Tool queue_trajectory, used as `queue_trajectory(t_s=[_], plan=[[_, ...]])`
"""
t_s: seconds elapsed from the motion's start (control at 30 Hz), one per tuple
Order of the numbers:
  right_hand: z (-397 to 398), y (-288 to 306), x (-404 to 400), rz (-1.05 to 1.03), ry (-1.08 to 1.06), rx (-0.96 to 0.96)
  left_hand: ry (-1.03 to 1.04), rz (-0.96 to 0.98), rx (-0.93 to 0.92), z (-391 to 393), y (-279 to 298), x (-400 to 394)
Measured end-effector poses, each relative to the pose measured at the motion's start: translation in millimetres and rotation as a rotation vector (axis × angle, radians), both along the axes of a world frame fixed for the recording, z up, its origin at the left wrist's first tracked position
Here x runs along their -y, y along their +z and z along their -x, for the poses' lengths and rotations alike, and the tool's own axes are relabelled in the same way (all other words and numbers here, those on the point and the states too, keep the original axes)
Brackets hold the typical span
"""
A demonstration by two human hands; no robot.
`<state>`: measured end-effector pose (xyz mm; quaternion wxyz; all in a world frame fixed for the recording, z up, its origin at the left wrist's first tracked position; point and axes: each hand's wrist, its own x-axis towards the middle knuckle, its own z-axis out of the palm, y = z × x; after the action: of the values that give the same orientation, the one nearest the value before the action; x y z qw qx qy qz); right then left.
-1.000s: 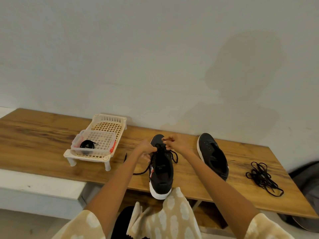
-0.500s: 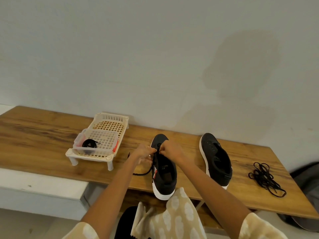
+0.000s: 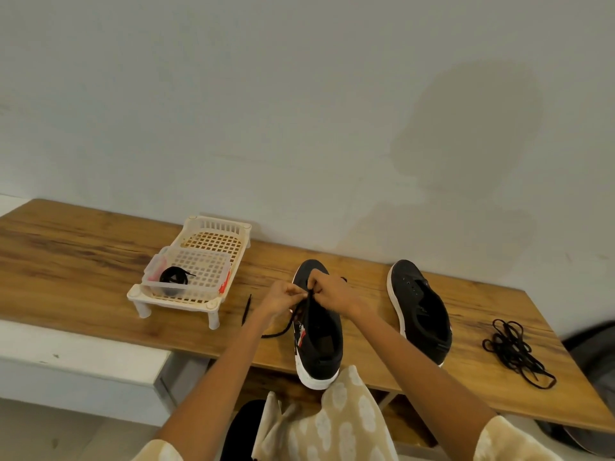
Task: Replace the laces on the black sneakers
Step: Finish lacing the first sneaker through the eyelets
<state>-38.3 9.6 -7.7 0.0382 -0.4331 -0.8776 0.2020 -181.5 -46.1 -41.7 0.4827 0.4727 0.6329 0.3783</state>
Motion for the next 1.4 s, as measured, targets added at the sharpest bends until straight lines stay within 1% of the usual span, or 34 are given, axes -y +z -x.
queue_trajectory(t_s=[0.03,0.1,0.17,0.23,0.27,0.33,0.37,0.4,0.47,0.5,0.53,0.6,0.67,0.73,0.8,0.87,1.0,1.07,1.1,1.17,1.23,1.3,1.37,1.4], plan=[[-1.0,1.4,-1.1,0.044,-0.014,-0.048,0.010,-0.019,-0.034,-1.4,-0.8,-0.1],[-4.5,1.9,-5.4,0.117,-0.086,-0.172,0.006,-0.080,-0.189,-2.8,-1.6,-2.9],[-7.1,5.9,-8.6,0.179,-0.126,-0.241,0.068,-0.142,-0.313,-1.5,3.4,-8.2],[-6.1,10.5,-10.2,0.182,-0.082,-0.214,0.185,-0.193,-0.300,1.9,15.9,-13.9],[-3.8,11.6,-9.3,0.171,-0.067,-0.200,0.195,-0.220,-0.302,3.4,23.2,-17.1],[1.6,15.5,-7.2,0.173,-0.111,-0.283,0.120,-0.277,-0.367,3.7,34.3,-22.4],[5.1,18.9,-6.7,0.162,-0.149,-0.340,0.118,-0.298,-0.356,3.2,37.8,-22.8],[8.7,24.5,-6.5,0.150,-0.181,-0.394,0.152,-0.321,-0.295,3.1,40.1,-22.1],[14.3,43.0,-7.8,0.112,-0.233,-0.488,0.262,-0.342,-0.096,3.1,41.7,-18.1],[17.3,56.2,-9.1,0.087,-0.249,-0.549,0.286,-0.323,-0.014,3.3,41.6,-15.8],[19.4,71.5,-9.6,0.090,-0.260,-0.645,0.262,-0.284,0.036,2.3,40.4,-13.1],[22.9,104.0,-12.2,0.169,-0.268,-0.905,0.113,-0.179,0.029,-2.5,37.9,-6.7],[22.6,134.7,-12.7,0.203,-0.259,-1.100,-0.012,-0.141,-0.091,-8.1,31.7,-2.8],[20.6,156.1,-13.0,0.205,-0.242,-1.226,0.025,-0.175,-0.160,-12.0,25.9,-1.3],[16.9,166.7,-11.9,0.197,-0.239,-1.284,0.134,-0.205,-0.154,-15.2,28.8,-0.9],[11.0,163.1,-12.0,0.170,-0.242,-1.254,0.266,-0.241,-0.073,-17.9,43.7,-2.1],[-1.2,130.8,-11.7,0.070,-0.284,-1.009,0.449,-0.441,0.123,-14.8,90.1,-10.9],[-3.8,114.2,-6.5,0.085,-0.321,-0.948,0.502,-0.509,0.184,-7.6,109.4,-15.3],[-4.5,107.4,-3.9,0.108,-0.337,-0.934,0.513,-0.533,0.169,-4.4,116.3,-16.7],[-5.5,96.7,0.5,0.144,-0.351,-0.909,0.504,-0.544,0.082,1.5,120.1,-16.2],[-5.0,87.4,1.4,0.153,-0.353,-0.874,0.508,-0.536,0.044,5.2,114.8,-13.5],[-2.8,80.0,1.9,0.157,-0.371,-0.834,0.516,-0.532,-0.042,7.4,103.8,-10.1],[0.0,74.8,4.3,0.137,-0.373,-0.770,0.470,-0.483,-0.167,9.9,89.7,-8.3],[1.2,73.0,5.7,0.121,-0.363,-0.732,0.434,-0.427,-0.223,11.6,83.1,-7.3]])
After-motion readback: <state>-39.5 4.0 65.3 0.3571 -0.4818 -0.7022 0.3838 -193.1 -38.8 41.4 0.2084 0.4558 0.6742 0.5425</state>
